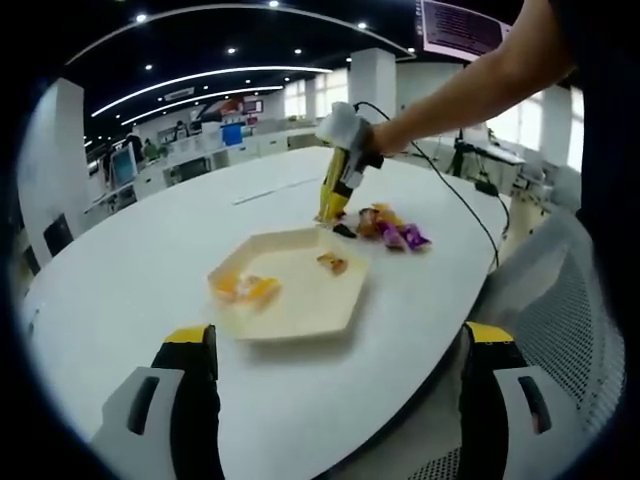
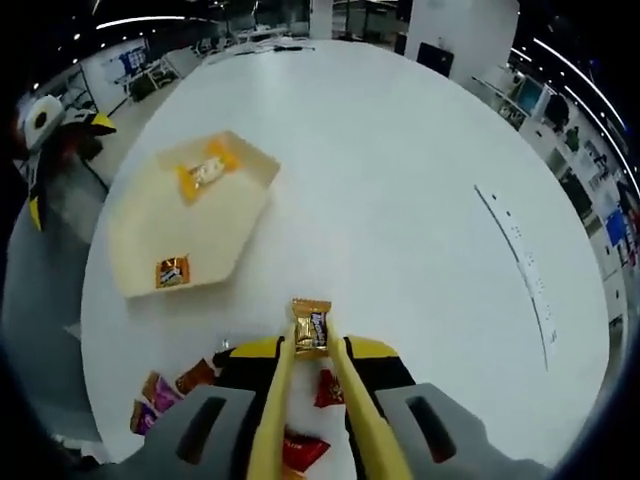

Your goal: Place the target food into the container with the food tongs after gripping and lifting it, then release it inside without dropping or visibly crushing the food.

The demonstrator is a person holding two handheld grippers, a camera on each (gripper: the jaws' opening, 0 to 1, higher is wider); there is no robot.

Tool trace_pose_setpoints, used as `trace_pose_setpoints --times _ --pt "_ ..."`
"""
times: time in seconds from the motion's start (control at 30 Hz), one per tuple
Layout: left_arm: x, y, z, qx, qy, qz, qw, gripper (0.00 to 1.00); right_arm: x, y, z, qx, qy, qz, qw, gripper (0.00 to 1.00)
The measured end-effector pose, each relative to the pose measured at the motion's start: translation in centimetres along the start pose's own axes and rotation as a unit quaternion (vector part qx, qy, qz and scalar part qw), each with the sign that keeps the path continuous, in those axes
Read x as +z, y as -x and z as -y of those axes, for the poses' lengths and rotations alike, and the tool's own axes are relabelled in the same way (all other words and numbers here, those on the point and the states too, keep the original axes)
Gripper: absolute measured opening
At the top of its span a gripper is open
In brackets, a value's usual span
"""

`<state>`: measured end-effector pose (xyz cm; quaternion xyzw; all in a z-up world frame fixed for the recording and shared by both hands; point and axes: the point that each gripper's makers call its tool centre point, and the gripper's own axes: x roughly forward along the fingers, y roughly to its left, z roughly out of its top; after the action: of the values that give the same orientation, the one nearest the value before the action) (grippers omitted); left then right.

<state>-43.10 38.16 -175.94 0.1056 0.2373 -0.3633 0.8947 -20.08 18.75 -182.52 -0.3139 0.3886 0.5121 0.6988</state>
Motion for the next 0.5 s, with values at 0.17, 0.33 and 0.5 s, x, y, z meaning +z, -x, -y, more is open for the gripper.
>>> trace_pose_setpoints --times 0.17,0.33,0.5 --pt "0.0 0.0 0.0 0.0 -0.001 0.0 1.0 0.97 0.1 0.9 0.5 -0.007 -0.009 -0.005 0.9999 0.22" --pt "0.1 0.0 0.0 0.001 -0.003 0.003 1.0 0.97 0.6 1.8 0.7 -0.017 -0.019 -0.008 0.9996 0.22" --pt "0.3 0.1 -0.1 0.001 -0.001 0.008 1.0 0.98 1.2 2.9 0.7 -0.024 -0.024 -0.012 0.9994 0.22"
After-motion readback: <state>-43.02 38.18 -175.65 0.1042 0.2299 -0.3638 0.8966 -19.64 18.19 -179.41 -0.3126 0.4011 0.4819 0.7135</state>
